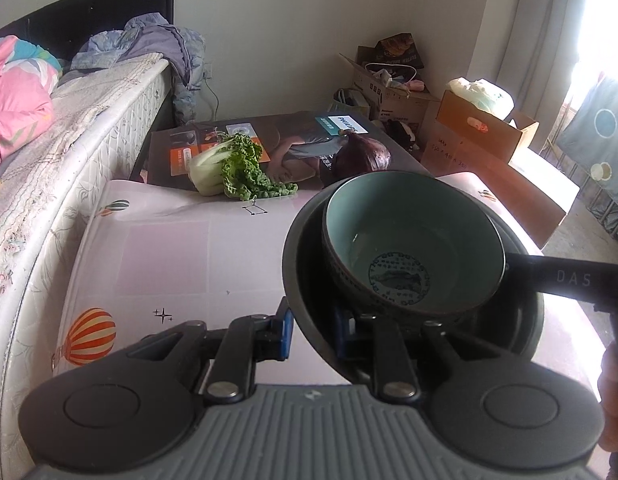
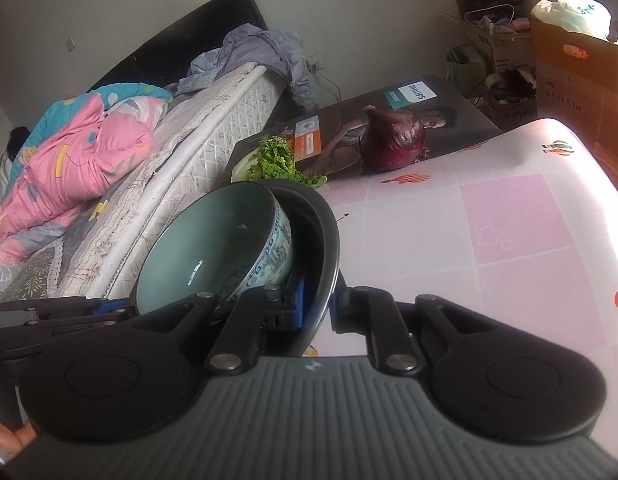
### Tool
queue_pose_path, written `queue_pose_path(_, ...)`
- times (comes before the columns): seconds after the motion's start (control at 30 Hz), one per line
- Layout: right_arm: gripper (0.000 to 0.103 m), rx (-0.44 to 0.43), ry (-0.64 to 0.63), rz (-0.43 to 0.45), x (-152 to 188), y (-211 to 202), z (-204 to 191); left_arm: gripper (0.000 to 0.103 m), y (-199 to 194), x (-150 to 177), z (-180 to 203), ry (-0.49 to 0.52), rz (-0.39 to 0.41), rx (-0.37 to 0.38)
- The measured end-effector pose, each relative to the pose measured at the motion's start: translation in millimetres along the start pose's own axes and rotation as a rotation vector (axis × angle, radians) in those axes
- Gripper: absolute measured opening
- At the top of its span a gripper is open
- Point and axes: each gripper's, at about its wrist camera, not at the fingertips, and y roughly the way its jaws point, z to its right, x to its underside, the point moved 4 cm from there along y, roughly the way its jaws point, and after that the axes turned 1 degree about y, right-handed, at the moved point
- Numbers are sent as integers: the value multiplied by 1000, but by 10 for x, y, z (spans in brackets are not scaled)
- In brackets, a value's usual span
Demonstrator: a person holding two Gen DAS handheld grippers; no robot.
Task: Organize plates and bowls
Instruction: 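Lift the nested bowls with the left gripper and carry them over the plate stack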
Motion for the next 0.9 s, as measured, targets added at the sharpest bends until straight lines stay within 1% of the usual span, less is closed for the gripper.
queue_pose_path(0.13,12,1,3,27,89,-369,-82,19,-308,49,74,10,31,22)
queue_pose_path(0.23,13,0,16,33,270,-650,-126,18,-511,152,123,14,39,41)
queue_pose_path(0.3,13,1,26,29,392,-785,-135,17,-609,259,144,16,32,55)
queue_pose_path(0.43,13,7,51,8,755,-1017,-150,17,-715,515,190,20,3,60)
queue_pose_path(0.63,13,30,78,-47,1246,-1128,-142,17,-694,921,177,10,-74,68)
queue_pose_path(0.73,13,43,88,-67,1419,-1117,-126,17,-638,1039,173,14,-106,65)
queue_pose_path(0.9,13,49,107,-84,1592,-1065,-81,16,-589,1139,169,15,-126,63)
